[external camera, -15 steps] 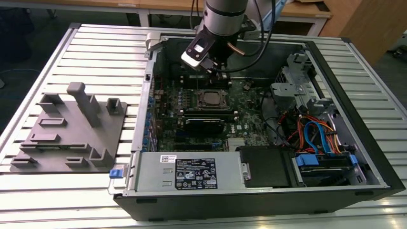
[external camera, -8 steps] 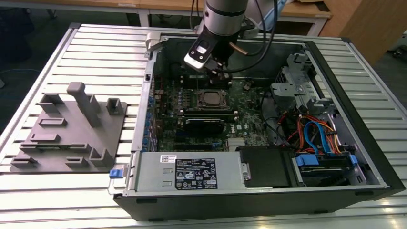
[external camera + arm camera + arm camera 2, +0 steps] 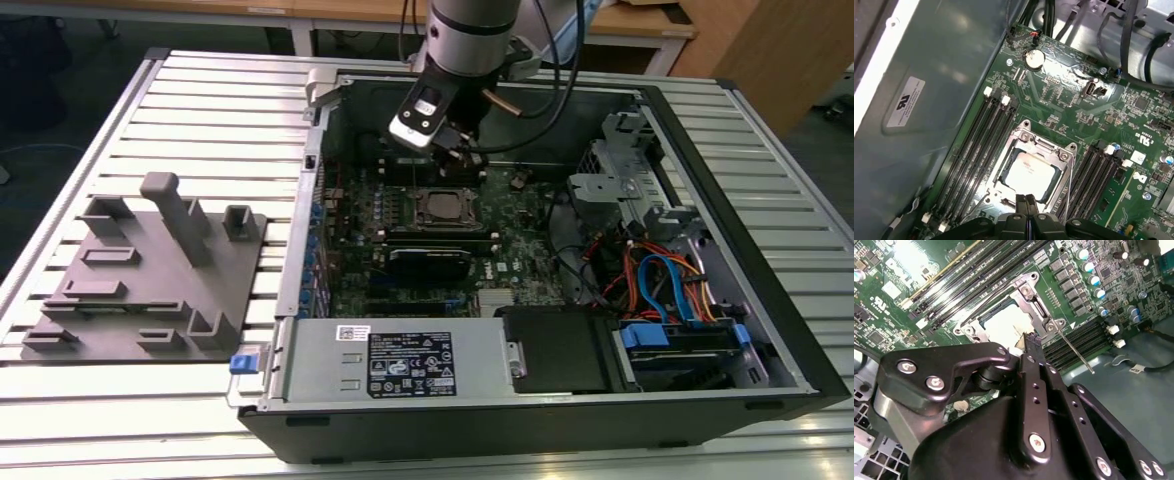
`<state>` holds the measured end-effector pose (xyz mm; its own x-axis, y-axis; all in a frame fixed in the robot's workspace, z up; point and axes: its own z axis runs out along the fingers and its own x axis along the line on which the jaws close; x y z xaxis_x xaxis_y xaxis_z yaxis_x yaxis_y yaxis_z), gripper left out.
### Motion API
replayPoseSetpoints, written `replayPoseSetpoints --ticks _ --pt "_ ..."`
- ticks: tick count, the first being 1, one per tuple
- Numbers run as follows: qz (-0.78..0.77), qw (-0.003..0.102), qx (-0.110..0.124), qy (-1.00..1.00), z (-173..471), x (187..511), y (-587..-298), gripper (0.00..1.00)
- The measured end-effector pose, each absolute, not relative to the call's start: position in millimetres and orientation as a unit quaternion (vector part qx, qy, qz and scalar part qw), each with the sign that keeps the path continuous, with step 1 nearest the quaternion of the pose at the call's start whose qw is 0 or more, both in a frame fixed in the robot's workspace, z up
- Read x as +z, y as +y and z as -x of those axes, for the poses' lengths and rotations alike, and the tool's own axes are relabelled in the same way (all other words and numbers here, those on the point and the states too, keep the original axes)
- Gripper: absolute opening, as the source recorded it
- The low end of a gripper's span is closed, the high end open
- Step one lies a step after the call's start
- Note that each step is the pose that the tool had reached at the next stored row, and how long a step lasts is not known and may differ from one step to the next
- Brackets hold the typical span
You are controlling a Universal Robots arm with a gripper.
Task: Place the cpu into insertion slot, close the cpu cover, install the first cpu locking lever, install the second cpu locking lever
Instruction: 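Install the first cpu locking lever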
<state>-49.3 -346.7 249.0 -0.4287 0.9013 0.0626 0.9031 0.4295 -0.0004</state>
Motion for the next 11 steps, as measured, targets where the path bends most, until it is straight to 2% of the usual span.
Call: replayPoseSetpoints --ticks 11 --pt "0.474 0.028 -0.015 -0.88 49.4 249.0 -346.9 0.11"
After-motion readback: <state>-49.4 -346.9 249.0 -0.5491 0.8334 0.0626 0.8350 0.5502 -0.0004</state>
